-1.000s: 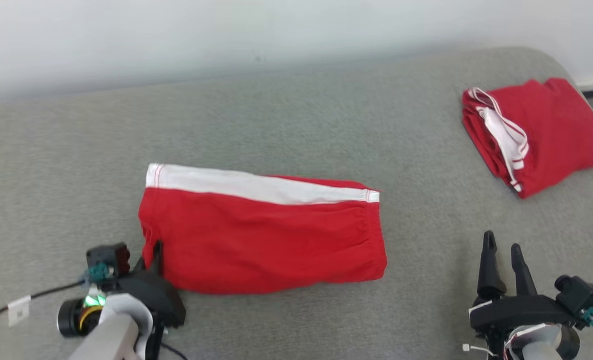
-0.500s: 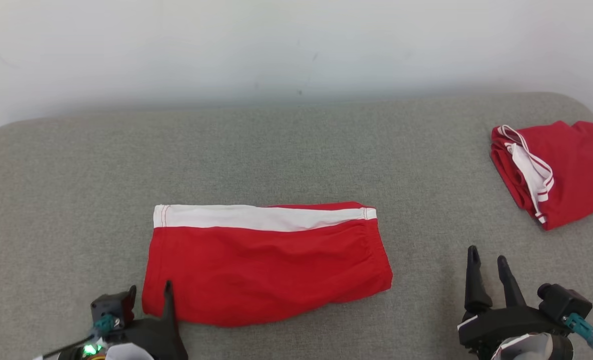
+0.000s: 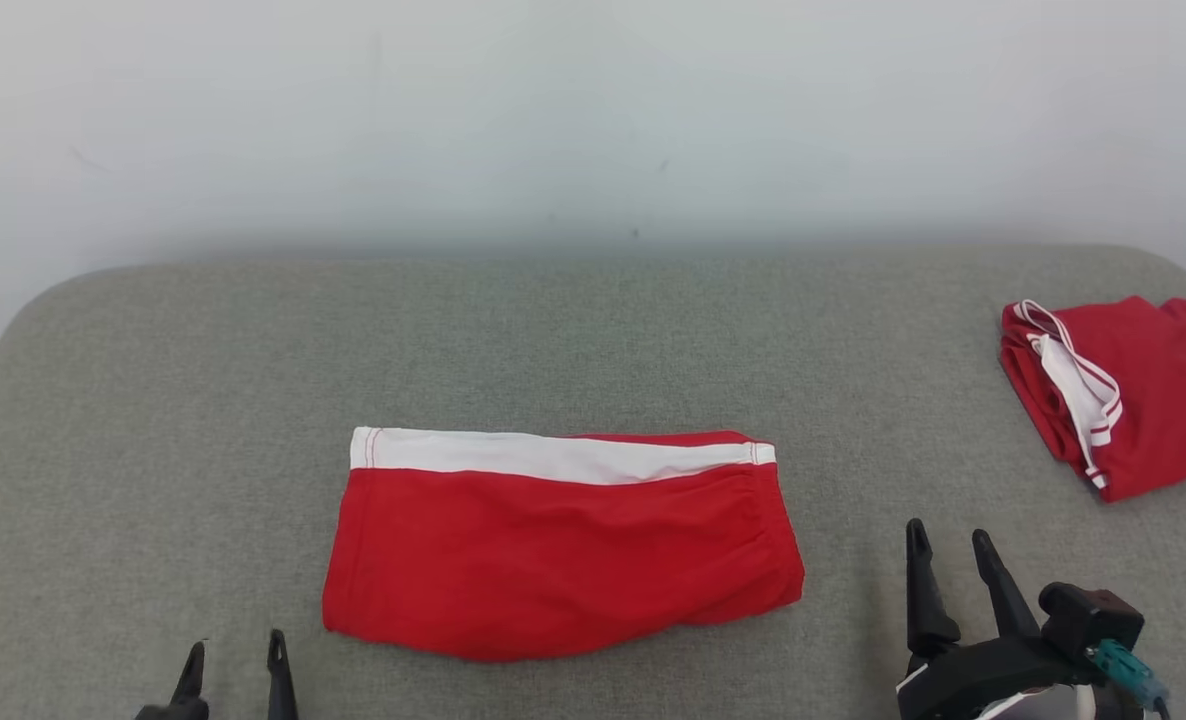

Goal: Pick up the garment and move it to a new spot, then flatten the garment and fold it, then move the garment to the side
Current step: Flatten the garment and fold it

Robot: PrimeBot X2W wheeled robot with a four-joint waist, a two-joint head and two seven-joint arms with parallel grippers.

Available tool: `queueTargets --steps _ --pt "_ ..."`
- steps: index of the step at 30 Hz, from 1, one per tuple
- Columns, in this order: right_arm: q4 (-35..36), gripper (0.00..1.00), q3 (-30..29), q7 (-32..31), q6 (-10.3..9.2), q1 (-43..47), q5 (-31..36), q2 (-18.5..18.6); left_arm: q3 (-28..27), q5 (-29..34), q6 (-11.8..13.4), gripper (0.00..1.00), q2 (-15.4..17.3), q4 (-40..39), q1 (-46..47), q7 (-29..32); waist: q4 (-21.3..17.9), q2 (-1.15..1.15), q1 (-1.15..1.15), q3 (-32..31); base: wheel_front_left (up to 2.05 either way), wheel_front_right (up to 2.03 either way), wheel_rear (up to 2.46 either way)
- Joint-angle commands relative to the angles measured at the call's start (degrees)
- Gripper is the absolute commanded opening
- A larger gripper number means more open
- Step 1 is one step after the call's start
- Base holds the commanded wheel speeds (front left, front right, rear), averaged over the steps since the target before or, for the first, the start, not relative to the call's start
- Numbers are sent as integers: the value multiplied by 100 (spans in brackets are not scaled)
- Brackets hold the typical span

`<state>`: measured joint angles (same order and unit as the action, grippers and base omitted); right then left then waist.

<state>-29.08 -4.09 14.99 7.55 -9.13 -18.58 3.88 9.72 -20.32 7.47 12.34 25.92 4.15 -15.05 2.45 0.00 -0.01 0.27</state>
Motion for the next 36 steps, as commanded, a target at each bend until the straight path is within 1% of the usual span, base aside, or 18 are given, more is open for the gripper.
queueTargets --steps 1,5,7,9,11,14,24,31,36 --pt "0 100 22 22 -16 73 140 -25 -136 143 -56 100 -62 -125 -200 -14 64 0 1 -92 0 0 0" --pt "55 100 66 23 -16 120 503 -50 -464 442 -203 100 -185 -388 -493 -14 79 0 1 -182 0 0 0" --pt "61 100 87 23 -16 133 685 -56 -486 653 -368 100 -227 -499 -606 -14 69 0 1 -215 0 0 0" --pt "60 100 65 22 -16 175 835 -63 -603 749 -429 100 -299 -472 -748 -14 56 0 1 -243 0 0 0" --pt "49 100 56 23 -16 203 871 -71 -658 812 -449 100 -332 -505 -758 -14 45 0 1 -260 0 0 0" --pt "13 100 36 23 -16 281 968 -88 -783 953 -538 100 -470 -503 -860 -14 16 0 1 -297 0 0 0" --pt "-39 100 214 23 -16 267 1027 -105 -1017 1283 -800 100 -732 -467 -803 -15 -13 0 1 -225 0 0 0" --pt "-109 100 610 23 -16 -113 869 -106 -953 1447 -974 100 -847 -531 -623 -15 203 0 1 2 0 0 0" --pt "-375 100 872 22 -16 -563 780 -103 -859 1512 -1047 100 -904 -600 -497 -15 397 0 1 231 0 0 0"
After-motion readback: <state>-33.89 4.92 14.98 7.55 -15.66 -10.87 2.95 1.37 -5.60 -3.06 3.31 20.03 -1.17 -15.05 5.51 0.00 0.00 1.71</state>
